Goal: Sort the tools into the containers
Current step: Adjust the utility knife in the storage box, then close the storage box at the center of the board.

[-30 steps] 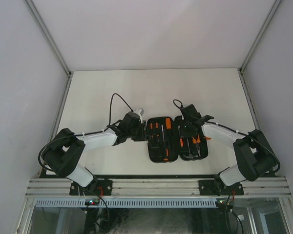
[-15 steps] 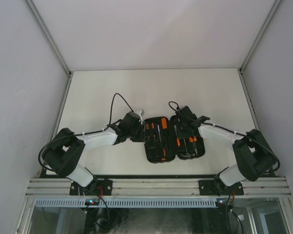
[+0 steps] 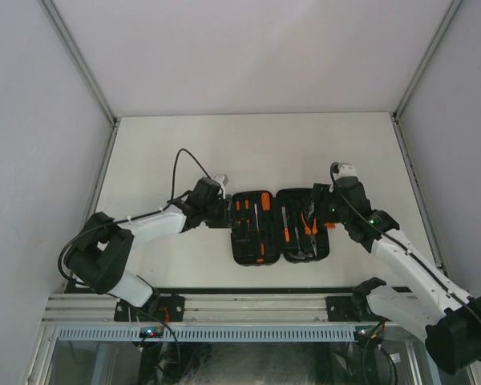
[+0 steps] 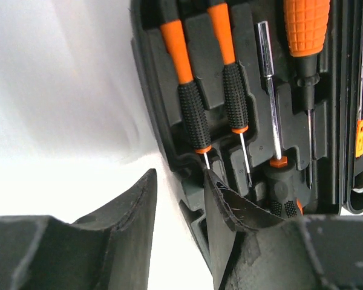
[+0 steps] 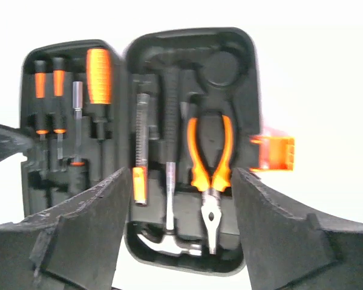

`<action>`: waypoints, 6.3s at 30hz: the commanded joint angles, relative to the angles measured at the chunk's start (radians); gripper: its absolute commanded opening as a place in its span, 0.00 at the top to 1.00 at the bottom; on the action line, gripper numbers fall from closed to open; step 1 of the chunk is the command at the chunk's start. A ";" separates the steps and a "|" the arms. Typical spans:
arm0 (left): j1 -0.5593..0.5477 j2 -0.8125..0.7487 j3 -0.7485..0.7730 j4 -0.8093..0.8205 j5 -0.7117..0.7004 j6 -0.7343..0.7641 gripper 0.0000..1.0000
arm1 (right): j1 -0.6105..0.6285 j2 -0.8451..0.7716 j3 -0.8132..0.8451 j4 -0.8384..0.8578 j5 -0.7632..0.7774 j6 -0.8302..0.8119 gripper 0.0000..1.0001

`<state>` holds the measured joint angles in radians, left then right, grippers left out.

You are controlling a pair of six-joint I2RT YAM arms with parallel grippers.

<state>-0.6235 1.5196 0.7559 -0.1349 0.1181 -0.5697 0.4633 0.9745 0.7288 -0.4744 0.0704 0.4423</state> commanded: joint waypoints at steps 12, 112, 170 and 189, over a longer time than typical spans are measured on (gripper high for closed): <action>0.050 -0.072 0.022 -0.006 0.028 0.039 0.57 | -0.077 0.018 -0.153 0.211 -0.294 0.064 0.65; -0.021 -0.021 0.062 -0.039 0.000 0.047 0.82 | 0.300 0.740 0.084 0.072 -0.197 0.121 1.00; 0.071 -0.089 -0.181 0.316 0.260 -0.097 0.38 | -0.370 -0.102 -0.504 0.410 -0.627 0.271 0.58; 0.050 -0.244 -0.110 0.261 0.301 -0.124 0.49 | -0.367 -0.168 -0.662 0.749 -0.725 0.483 0.59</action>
<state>-0.5259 1.3289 0.5766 0.0360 0.2466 -0.6262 0.0727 0.8246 0.0963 0.1089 -0.5125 0.8085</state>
